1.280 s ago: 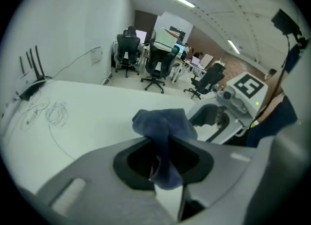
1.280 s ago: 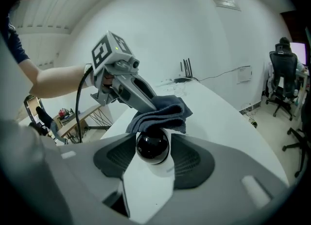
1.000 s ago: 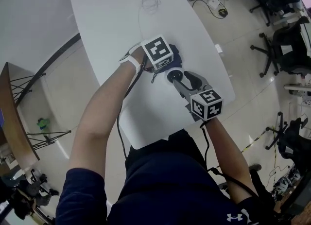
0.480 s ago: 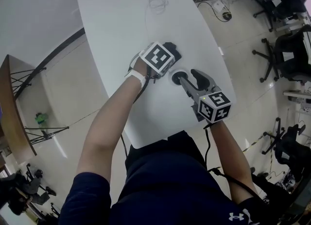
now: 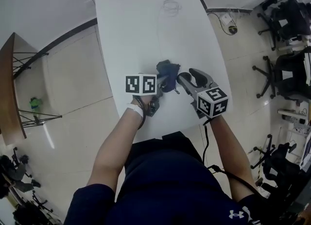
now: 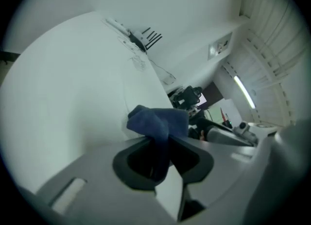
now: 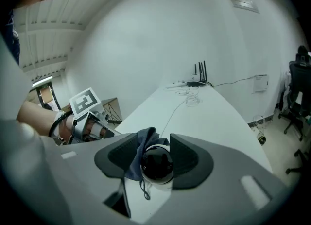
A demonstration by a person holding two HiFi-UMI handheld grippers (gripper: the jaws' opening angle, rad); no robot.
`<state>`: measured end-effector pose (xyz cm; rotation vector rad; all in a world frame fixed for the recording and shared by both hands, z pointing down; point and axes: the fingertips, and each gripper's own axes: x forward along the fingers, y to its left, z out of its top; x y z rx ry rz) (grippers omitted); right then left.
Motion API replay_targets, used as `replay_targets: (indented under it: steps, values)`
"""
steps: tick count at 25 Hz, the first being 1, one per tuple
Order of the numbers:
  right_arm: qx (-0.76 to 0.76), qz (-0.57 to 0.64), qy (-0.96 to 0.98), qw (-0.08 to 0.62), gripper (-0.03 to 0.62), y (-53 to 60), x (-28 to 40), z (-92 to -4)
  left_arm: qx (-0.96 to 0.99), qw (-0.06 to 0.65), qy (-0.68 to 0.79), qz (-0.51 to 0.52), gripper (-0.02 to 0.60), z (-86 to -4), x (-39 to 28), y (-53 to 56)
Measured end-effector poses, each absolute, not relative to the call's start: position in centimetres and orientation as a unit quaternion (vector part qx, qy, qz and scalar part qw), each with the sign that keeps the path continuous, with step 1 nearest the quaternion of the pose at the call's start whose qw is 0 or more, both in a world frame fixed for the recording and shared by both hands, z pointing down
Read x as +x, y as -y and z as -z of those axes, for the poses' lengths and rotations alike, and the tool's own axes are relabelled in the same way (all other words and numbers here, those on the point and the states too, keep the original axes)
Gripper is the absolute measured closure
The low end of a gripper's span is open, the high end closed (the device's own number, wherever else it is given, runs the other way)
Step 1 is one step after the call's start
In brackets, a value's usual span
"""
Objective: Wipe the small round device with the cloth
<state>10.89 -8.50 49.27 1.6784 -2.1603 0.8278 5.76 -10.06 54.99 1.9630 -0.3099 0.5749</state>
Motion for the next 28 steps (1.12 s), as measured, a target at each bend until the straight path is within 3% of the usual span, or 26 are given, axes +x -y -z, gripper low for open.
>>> replay_targets:
  steps: [3, 7, 12, 14, 20, 24, 28]
  values:
    - [0.576, -0.272, 0.75, 0.18, 0.381, 8.5, 10.9, -50.5, 0.816, 0.479, 0.15, -0.287, 0.499, -57.4, 5.0, 9.7]
    - [0.571, -0.278, 0.751, 0.179, 0.385, 8.3, 11.3, -51.1, 0.817, 0.45, 0.162, -0.323, 0.499, -59.2, 4.5, 9.2]
    - [0.56, -0.273, 0.761, 0.18, 0.385, 8.0, 11.0, -51.5, 0.808, 0.476, 0.187, -0.293, 0.499, -59.3, 3.4, 9.5]
    - [0.555, -0.27, 0.766, 0.18, 0.386, 7.9, 11.0, -51.4, 0.821, 0.454, 0.206, -0.278, 0.499, -57.5, 2.8, 10.0]
    - [0.558, -0.264, 0.772, 0.152, 0.411, 7.8, 11.8, -50.3, 0.886, 0.291, 0.196, -0.303, 0.499, -51.3, 5.0, 11.2]
    - [0.55, -0.266, 0.778, 0.147, 0.411, 7.6, 12.2, -50.3, 0.904, 0.137, 0.181, -0.361, 0.499, -50.4, 6.1, 11.0]
    - [0.576, -0.287, 0.76, 0.088, 0.418, 6.9, 15.0, -49.2, 0.908, 0.005, 0.186, -0.375, 0.499, -48.4, 6.7, 7.6]
